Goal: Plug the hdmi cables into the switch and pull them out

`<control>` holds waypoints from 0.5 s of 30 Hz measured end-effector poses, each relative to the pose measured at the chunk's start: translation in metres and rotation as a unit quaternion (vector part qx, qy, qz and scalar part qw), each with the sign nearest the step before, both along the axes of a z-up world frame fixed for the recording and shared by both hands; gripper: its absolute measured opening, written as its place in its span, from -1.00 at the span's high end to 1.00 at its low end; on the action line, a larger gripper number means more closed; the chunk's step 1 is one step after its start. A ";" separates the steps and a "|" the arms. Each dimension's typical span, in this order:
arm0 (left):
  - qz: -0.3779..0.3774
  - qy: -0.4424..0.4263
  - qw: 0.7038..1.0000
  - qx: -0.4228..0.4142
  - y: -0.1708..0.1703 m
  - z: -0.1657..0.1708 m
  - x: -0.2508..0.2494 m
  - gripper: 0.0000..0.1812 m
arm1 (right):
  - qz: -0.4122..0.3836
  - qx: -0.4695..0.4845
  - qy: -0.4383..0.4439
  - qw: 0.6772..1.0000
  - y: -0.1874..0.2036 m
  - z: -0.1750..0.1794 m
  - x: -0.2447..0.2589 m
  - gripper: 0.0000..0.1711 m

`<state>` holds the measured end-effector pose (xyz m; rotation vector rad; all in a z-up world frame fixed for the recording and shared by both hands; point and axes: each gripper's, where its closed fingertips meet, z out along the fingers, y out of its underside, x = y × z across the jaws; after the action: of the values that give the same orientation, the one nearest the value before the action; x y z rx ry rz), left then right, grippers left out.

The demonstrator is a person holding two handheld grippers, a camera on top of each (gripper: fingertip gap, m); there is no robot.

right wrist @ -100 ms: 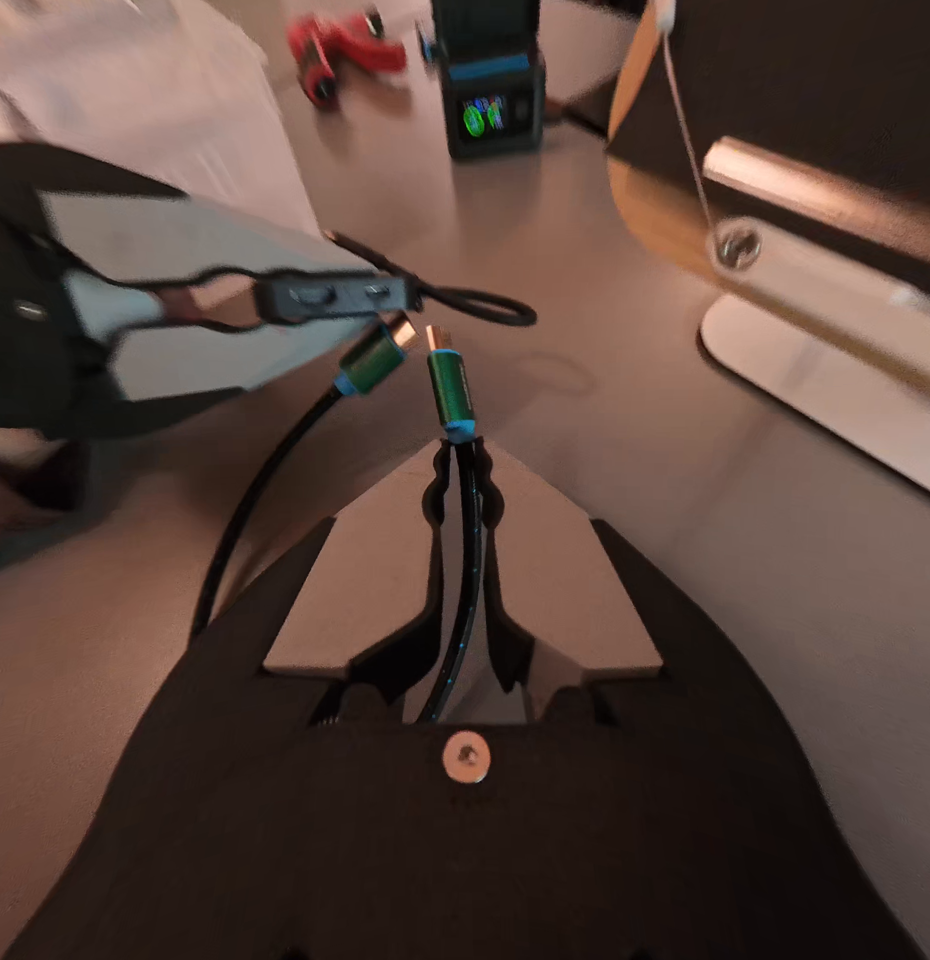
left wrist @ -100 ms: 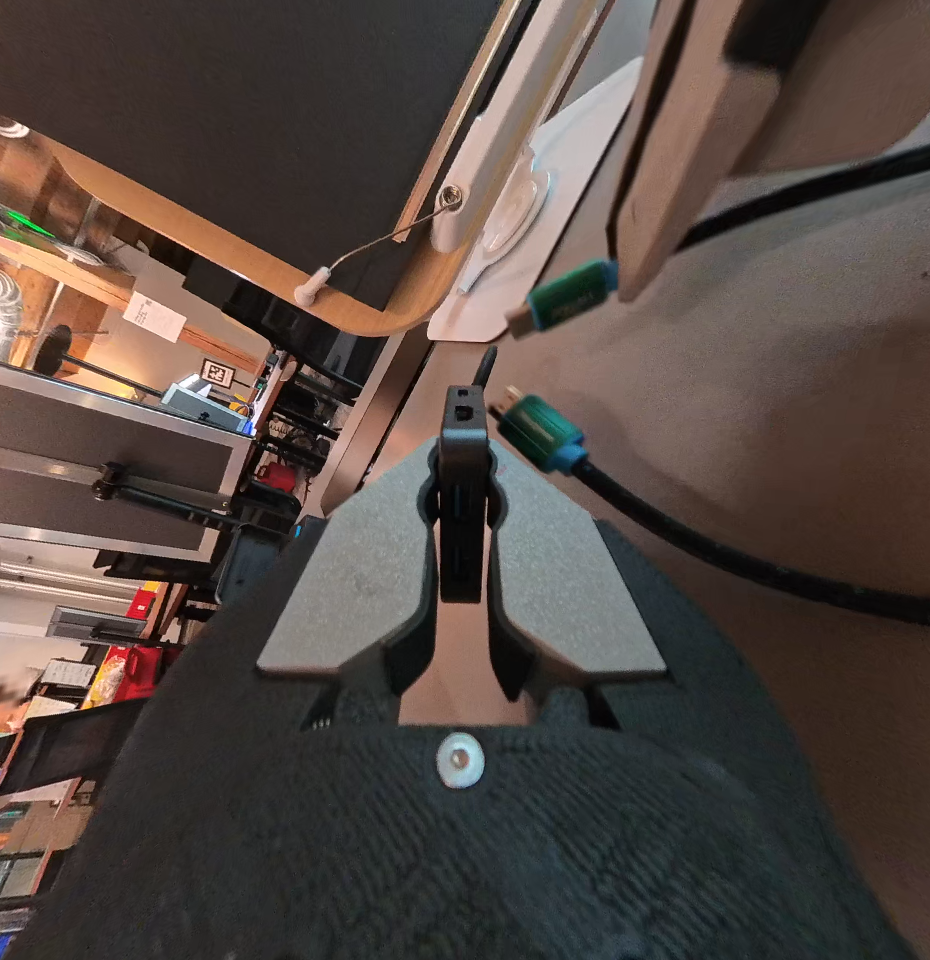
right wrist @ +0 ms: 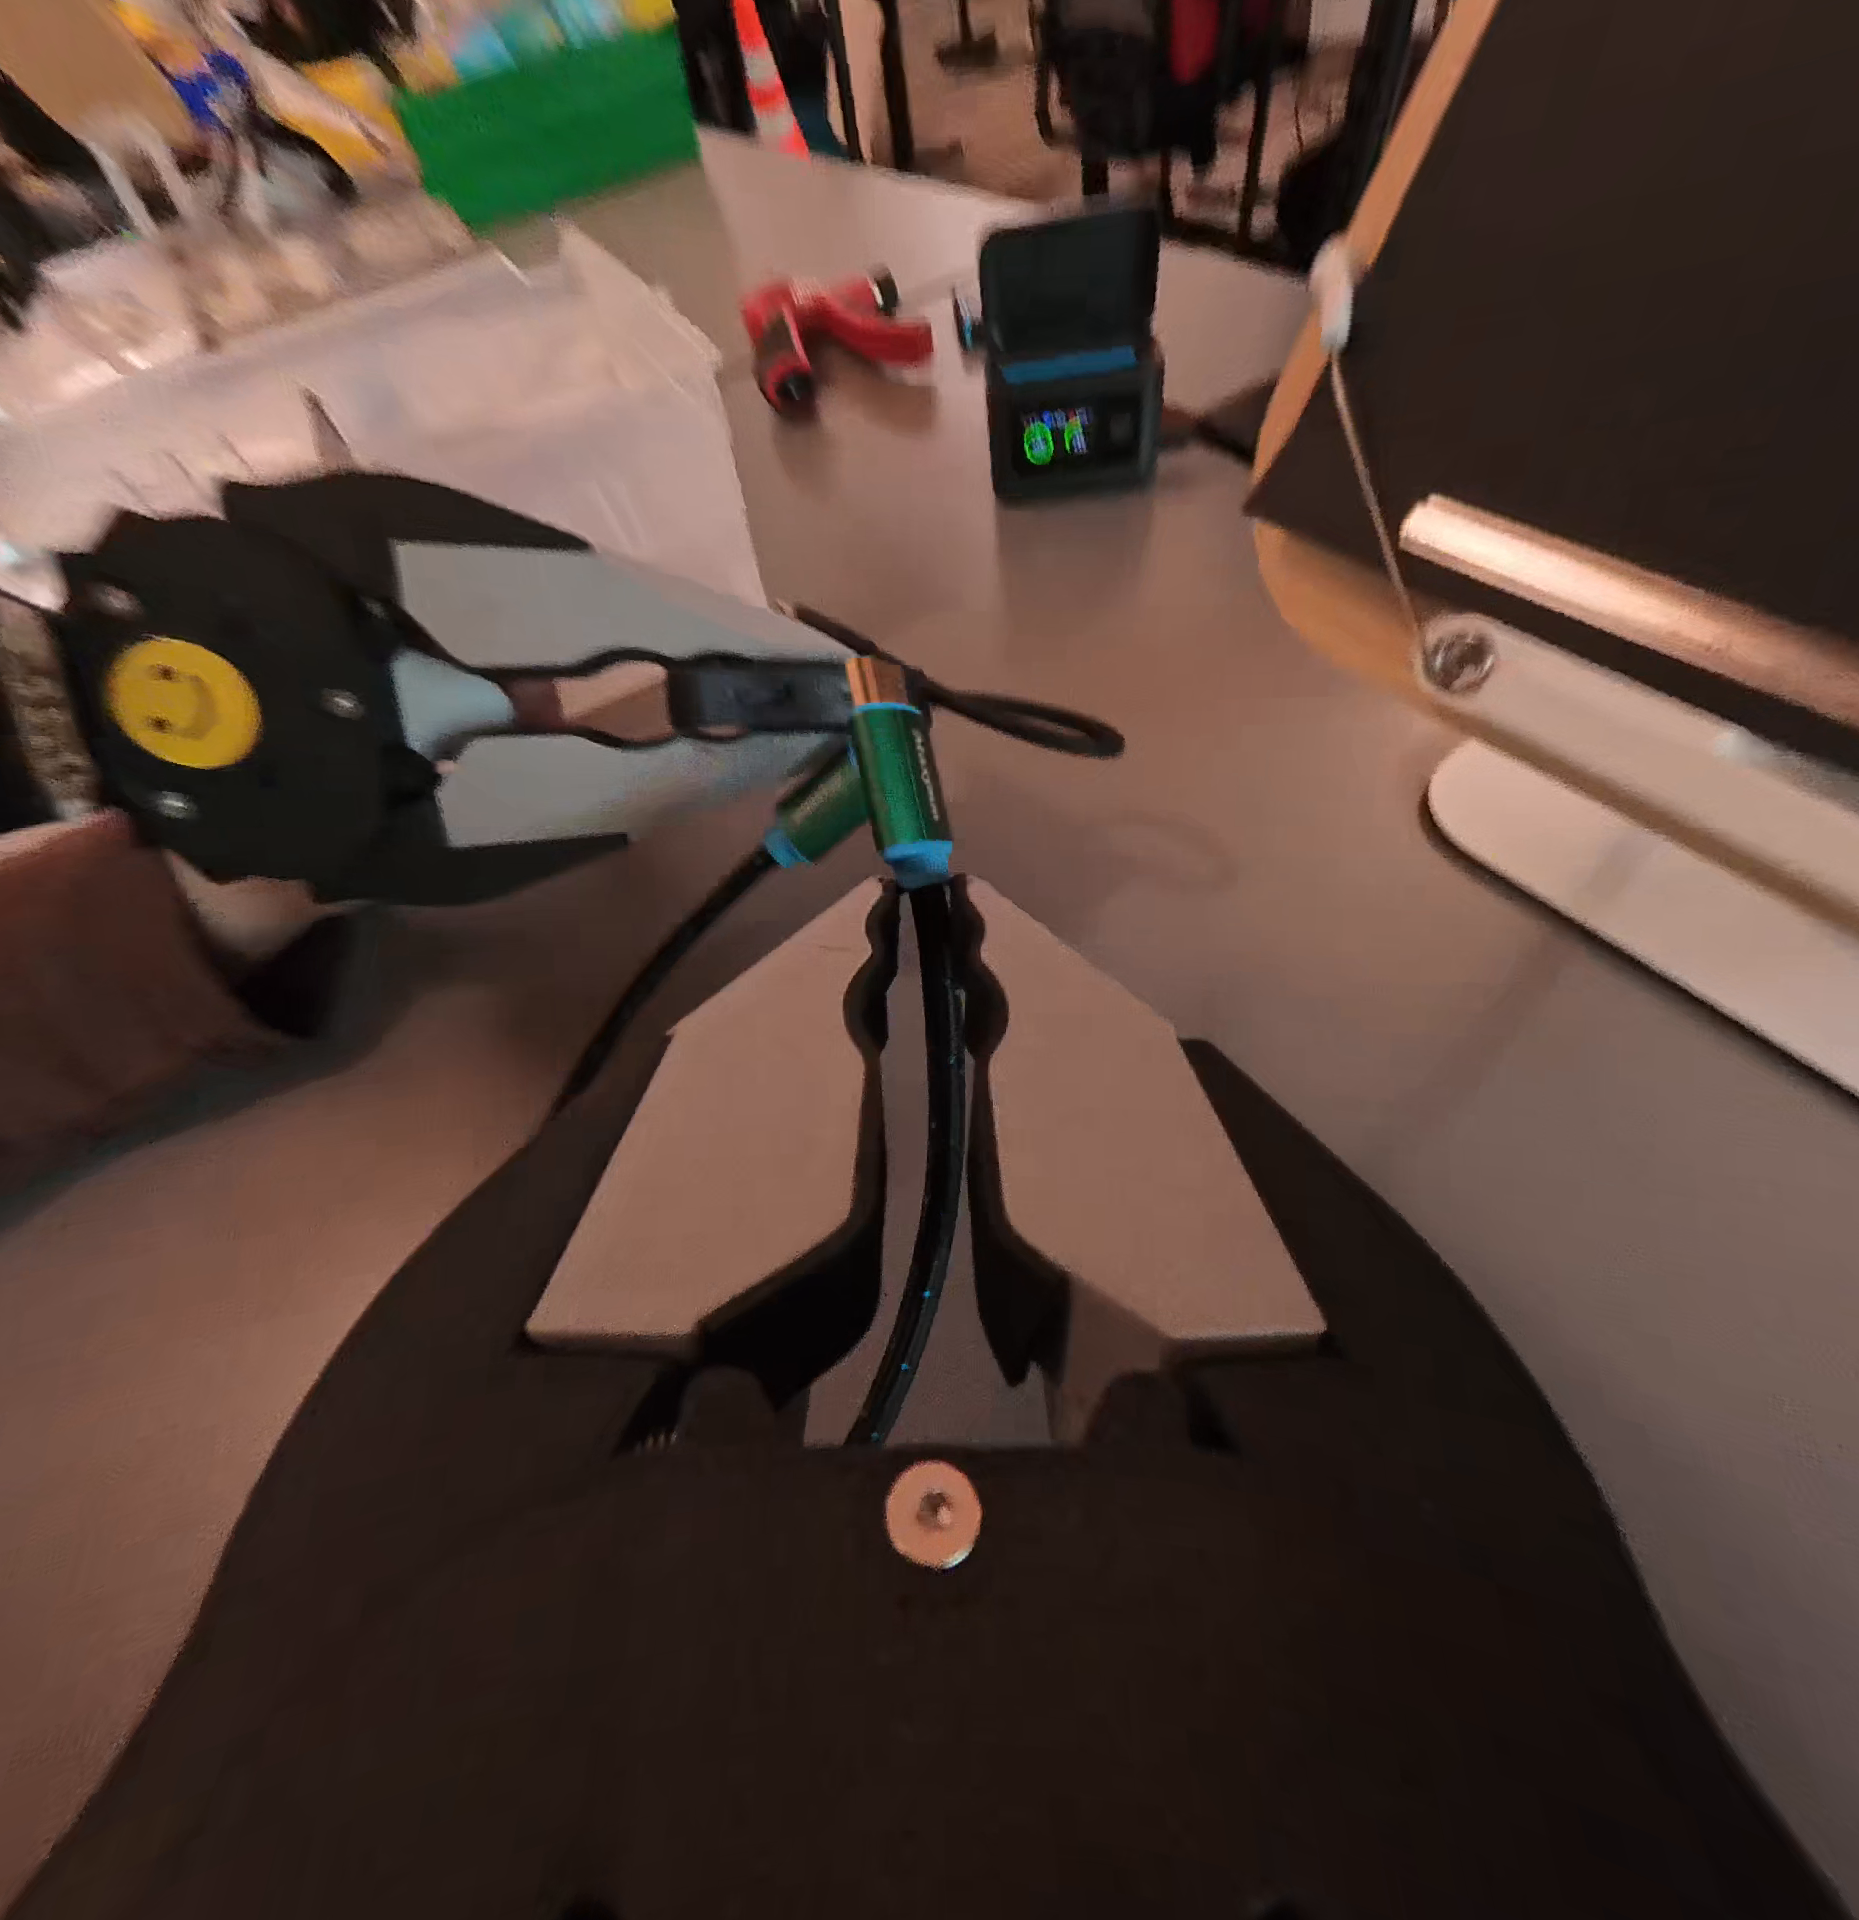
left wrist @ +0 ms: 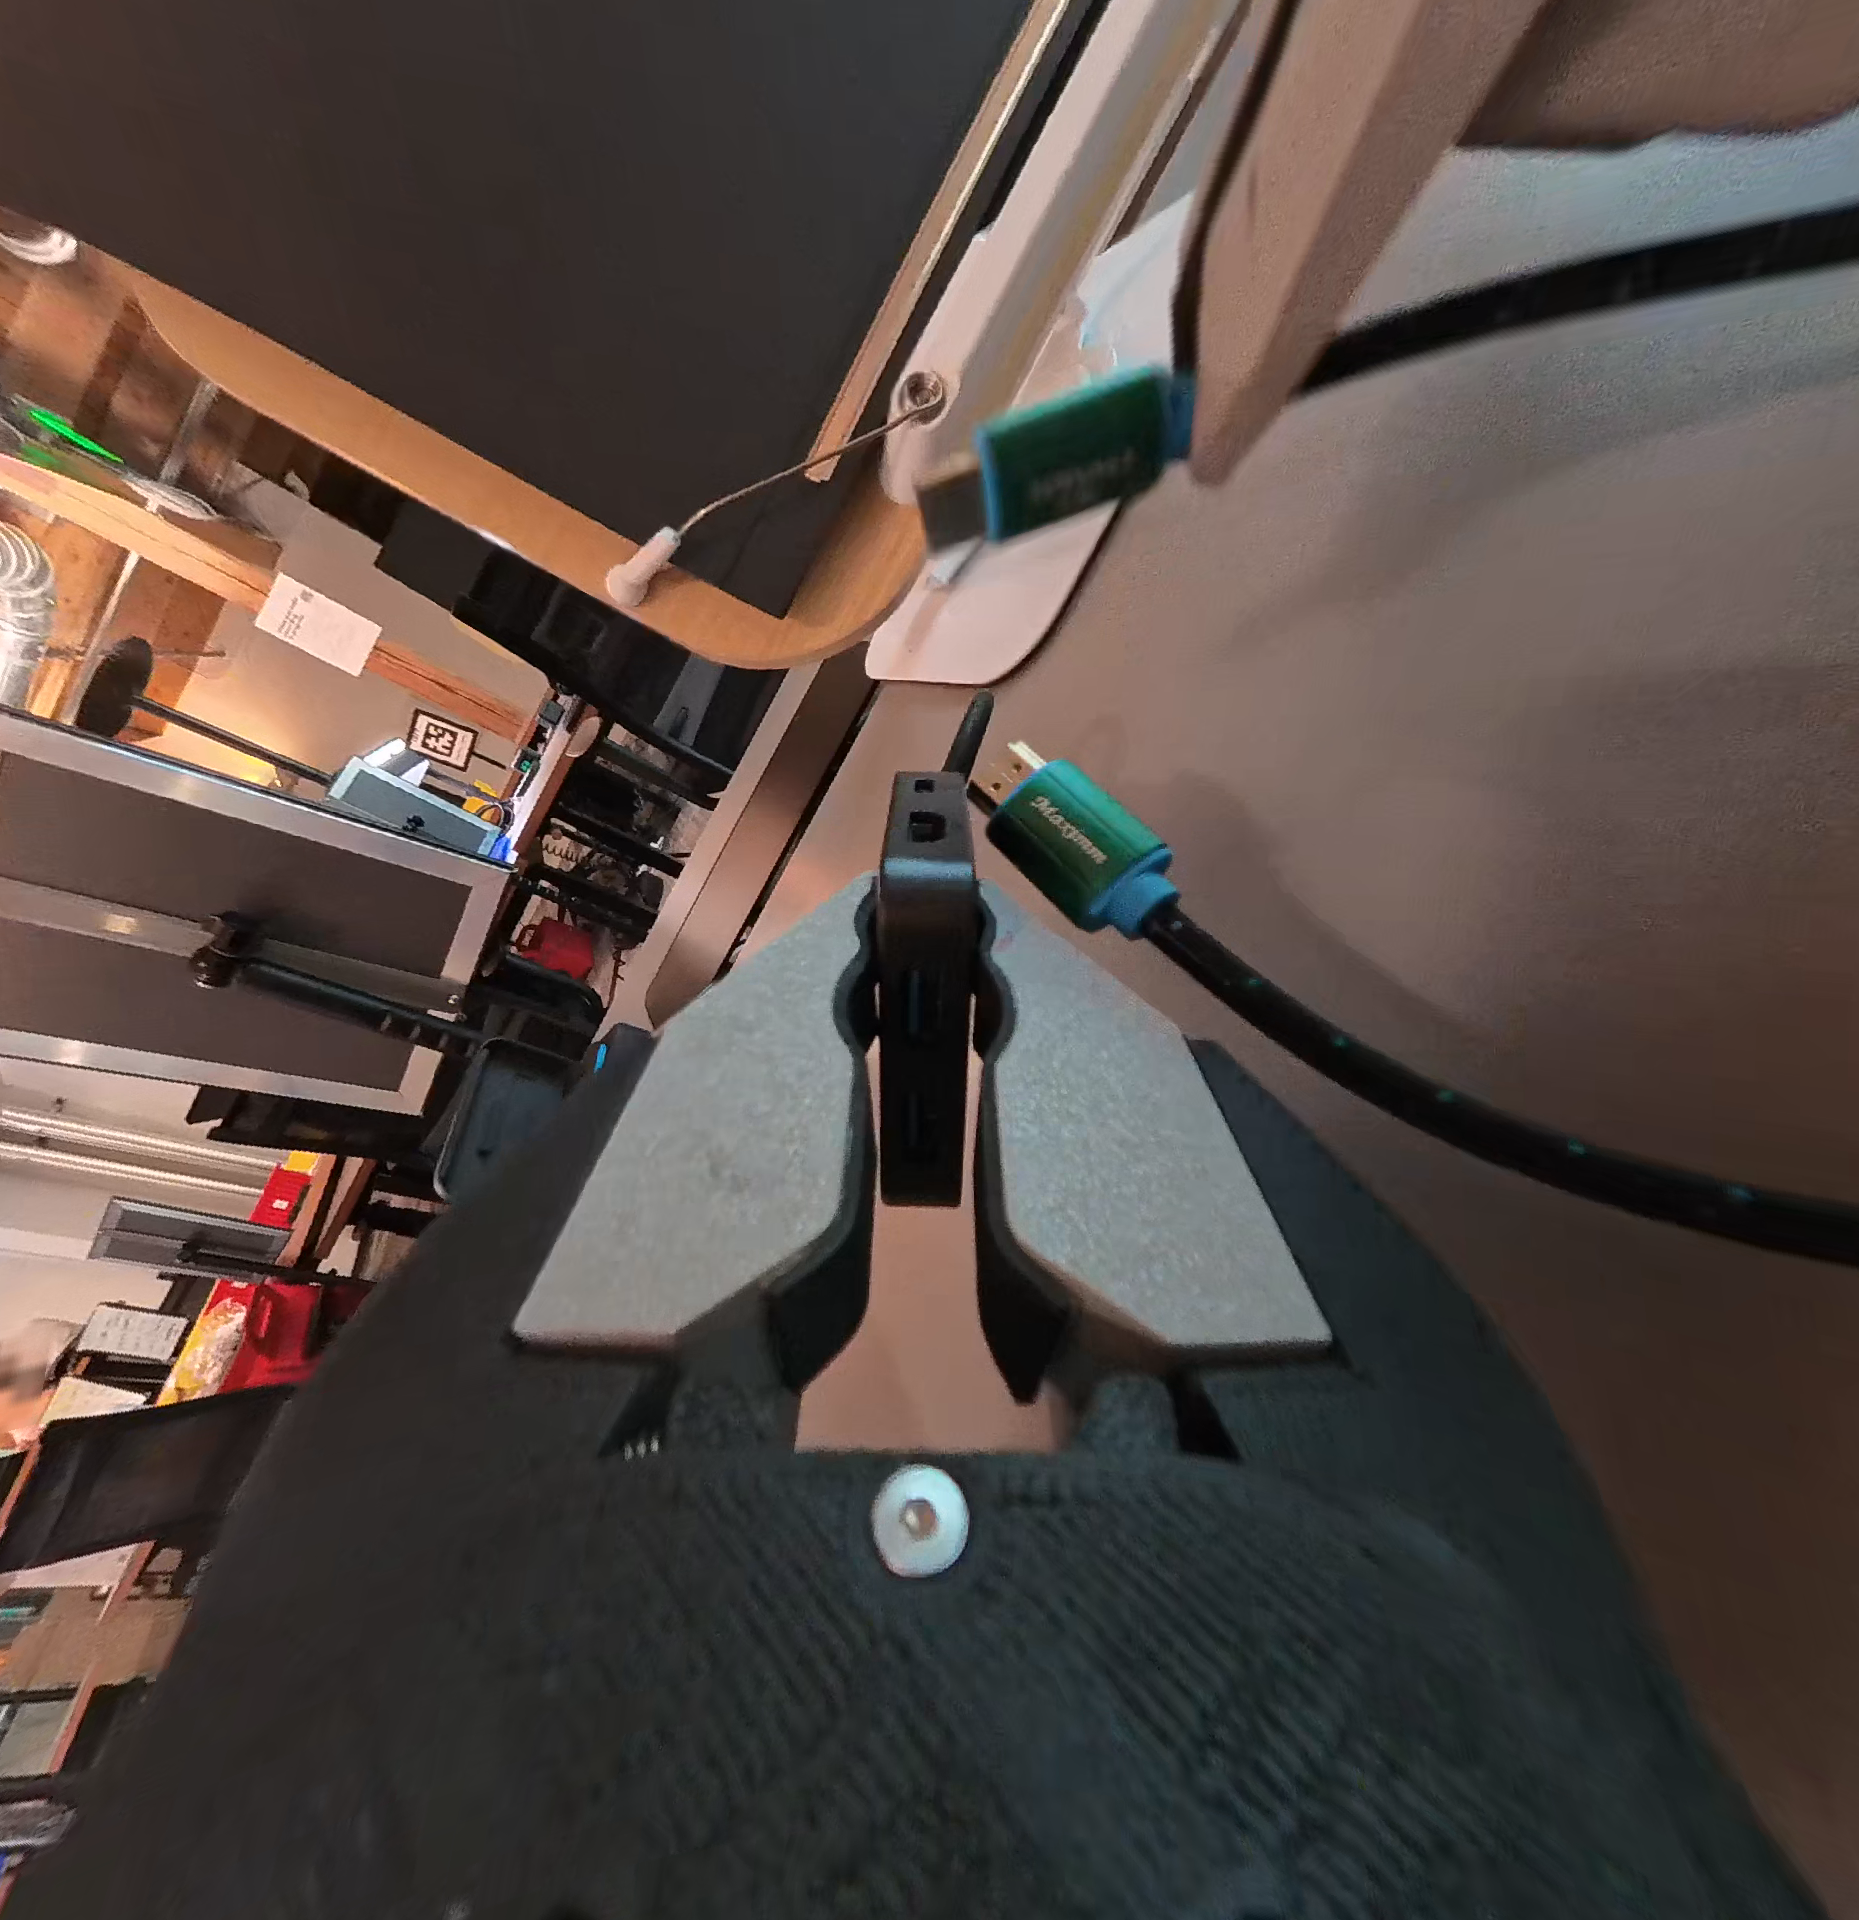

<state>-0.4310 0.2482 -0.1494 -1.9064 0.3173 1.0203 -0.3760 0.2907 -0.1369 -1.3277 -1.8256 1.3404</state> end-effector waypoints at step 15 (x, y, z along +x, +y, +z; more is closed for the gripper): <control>0.020 -0.019 1.000 -0.003 -0.003 -0.006 -0.008 0.88 | -0.192 0.490 0.316 0.790 0.020 0.115 0.047 0.92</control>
<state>-0.4390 0.2447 -0.1551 -1.9426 0.2614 1.0087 -0.3290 0.3106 -0.0215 -0.5120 -1.3086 0.3625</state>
